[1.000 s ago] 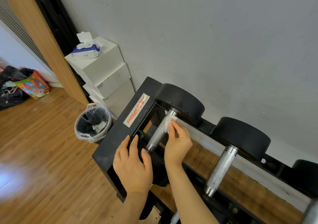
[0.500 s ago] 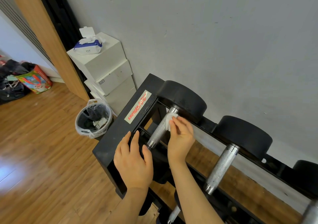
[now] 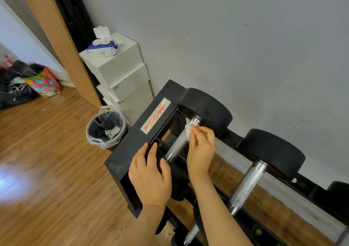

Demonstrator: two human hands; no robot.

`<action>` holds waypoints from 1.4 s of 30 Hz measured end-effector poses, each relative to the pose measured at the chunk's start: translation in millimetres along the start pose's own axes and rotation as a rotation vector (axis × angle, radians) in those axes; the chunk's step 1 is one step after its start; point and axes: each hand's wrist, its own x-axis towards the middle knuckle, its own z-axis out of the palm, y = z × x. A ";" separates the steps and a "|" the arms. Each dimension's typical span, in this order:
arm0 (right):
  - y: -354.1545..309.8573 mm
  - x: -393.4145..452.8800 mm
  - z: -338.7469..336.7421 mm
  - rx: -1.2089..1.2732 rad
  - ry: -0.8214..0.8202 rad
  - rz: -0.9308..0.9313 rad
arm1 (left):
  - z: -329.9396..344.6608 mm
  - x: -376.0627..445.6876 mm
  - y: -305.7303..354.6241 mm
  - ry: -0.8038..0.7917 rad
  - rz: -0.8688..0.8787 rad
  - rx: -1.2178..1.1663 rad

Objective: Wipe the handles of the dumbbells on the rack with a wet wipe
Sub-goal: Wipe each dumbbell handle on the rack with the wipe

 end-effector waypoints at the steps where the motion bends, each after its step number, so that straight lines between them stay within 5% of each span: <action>1: 0.0 -4.0 0.6 -0.007 0.001 -0.008 | 0.5 -0.1 -0.5 0.002 0.001 -0.003; 12: -0.1 -8.3 2.7 0.094 0.057 0.188 | 1.2 -0.1 -0.5 0.004 0.001 -0.009; 27: 3.7 -13.7 0.5 -0.067 -0.055 -0.060 | 1.1 0.8 -0.1 0.001 0.005 -0.011; 42: 1.6 7.3 -2.1 -0.109 -0.065 -0.086 | 0.2 -0.1 -0.2 0.000 0.002 -0.013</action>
